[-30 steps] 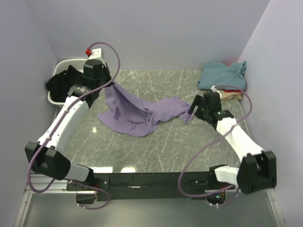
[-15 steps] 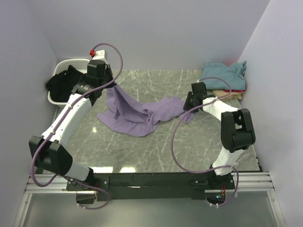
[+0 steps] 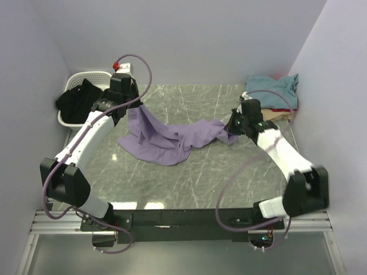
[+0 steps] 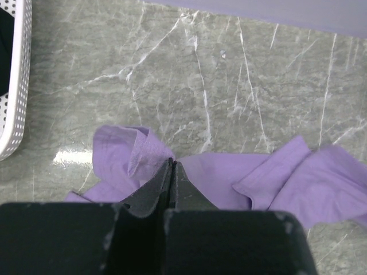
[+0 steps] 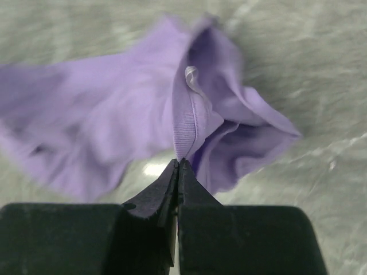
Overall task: Fold and stack the t-shirts
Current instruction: Flatten the tshirt out
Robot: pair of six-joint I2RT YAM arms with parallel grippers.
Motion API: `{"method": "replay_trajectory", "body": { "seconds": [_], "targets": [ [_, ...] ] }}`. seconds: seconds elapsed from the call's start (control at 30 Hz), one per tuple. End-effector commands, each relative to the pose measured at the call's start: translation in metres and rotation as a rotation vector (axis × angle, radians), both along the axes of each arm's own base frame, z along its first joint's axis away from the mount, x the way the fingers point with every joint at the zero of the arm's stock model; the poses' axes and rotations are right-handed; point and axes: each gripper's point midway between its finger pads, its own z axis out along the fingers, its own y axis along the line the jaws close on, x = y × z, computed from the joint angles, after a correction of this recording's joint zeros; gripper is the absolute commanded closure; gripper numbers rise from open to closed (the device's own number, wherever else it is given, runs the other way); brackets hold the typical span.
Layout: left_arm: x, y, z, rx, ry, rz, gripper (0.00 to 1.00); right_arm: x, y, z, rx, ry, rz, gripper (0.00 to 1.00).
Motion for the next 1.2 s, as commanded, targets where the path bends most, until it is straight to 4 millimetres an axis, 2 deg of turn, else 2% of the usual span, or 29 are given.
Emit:
{"method": "replay_trajectory", "body": {
  "seconds": [0.0, 0.07, 0.13, 0.17, 0.2, 0.23, 0.3, 0.33, 0.4, 0.43, 0.47, 0.5, 0.53, 0.6, 0.63, 0.73, 0.77, 0.83, 0.87, 0.97, 1.07, 1.17],
  "targets": [
    [0.008, -0.009, 0.006, -0.036, -0.029, -0.021, 0.99, -0.078, 0.026, 0.026, 0.083, 0.020, 0.187, 1.00],
    [0.010, -0.010, 0.002, -0.036, -0.018, -0.025, 0.99, -0.118, 0.039, 0.010, 0.129, 0.124, 0.301, 1.00],
    [0.010, -0.010, 0.000, -0.035, -0.015, -0.027, 0.99, -0.164, 0.039, -0.023, 0.106, 0.293, 0.334, 1.00],
    [0.010, -0.011, -0.001, -0.034, -0.014, -0.030, 0.99, -0.180, 0.048, -0.024, 0.115, 0.299, 0.346, 1.00],
    [0.010, -0.010, -0.001, -0.033, -0.015, -0.027, 0.99, -0.187, 0.052, -0.027, 0.136, 0.304, 0.337, 1.00],
    [0.010, -0.009, -0.002, -0.033, -0.013, -0.024, 0.99, -0.201, 0.052, -0.041, 0.155, 0.345, 0.317, 1.00],
    [0.009, -0.011, -0.001, -0.035, -0.010, -0.029, 0.99, -0.217, 0.061, -0.040, 0.220, 0.367, 0.311, 1.00],
    [0.008, -0.011, 0.000, -0.034, -0.009, -0.033, 0.99, -0.230, 0.059, -0.051, 0.223, 0.414, 0.296, 1.00],
    [0.008, -0.010, 0.000, -0.030, -0.010, -0.028, 0.99, -0.243, 0.054, -0.058, 0.212, 0.453, 0.251, 1.00],
    [0.008, -0.009, -0.002, -0.027, -0.007, -0.026, 0.99, -0.244, 0.047, -0.062, 0.192, 0.448, 0.209, 0.75],
    [0.008, -0.008, -0.004, -0.026, -0.006, -0.024, 0.99, -0.238, 0.044, -0.054, 0.205, 0.402, 0.153, 0.58],
    [0.007, -0.009, -0.004, -0.028, -0.004, -0.026, 0.99, -0.232, 0.039, -0.050, 0.192, 0.360, 0.117, 0.54],
    [0.007, -0.009, -0.006, -0.028, -0.001, -0.026, 0.99, -0.214, 0.031, -0.039, 0.164, 0.278, 0.051, 0.53],
    [0.006, -0.011, -0.007, -0.034, 0.004, -0.032, 0.99, -0.193, 0.019, -0.022, 0.142, 0.176, -0.049, 0.39],
    [0.007, -0.011, -0.007, -0.034, 0.004, -0.032, 0.99, -0.176, 0.009, -0.010, 0.105, 0.106, -0.114, 0.39],
    [0.006, -0.011, -0.005, -0.030, 0.003, -0.034, 0.99, -0.150, 0.007, -0.001, 0.082, 0.058, -0.145, 0.37],
    [0.007, -0.010, -0.003, -0.027, 0.001, -0.035, 0.99, -0.146, 0.008, -0.010, 0.051, 0.091, -0.133, 0.39],
    [0.007, -0.011, -0.002, -0.028, -0.002, -0.037, 0.99, -0.133, 0.018, -0.011, 0.064, 0.082, -0.099, 0.39],
    [0.007, -0.011, -0.001, -0.026, -0.001, -0.037, 0.99, -0.130, 0.019, -0.022, 0.045, 0.116, -0.100, 0.40],
    [0.007, -0.009, 0.000, -0.020, 0.003, -0.035, 0.99, -0.124, 0.018, -0.034, 0.021, 0.153, -0.104, 0.43],
    [0.006, -0.009, 0.000, -0.017, -0.001, -0.035, 0.99, -0.124, 0.013, -0.042, 0.008, 0.165, -0.129, 0.50],
    [0.007, -0.009, -0.003, -0.015, 0.005, -0.034, 0.99, -0.125, 0.006, -0.047, 0.001, 0.164, -0.156, 0.50]
  ]
}}
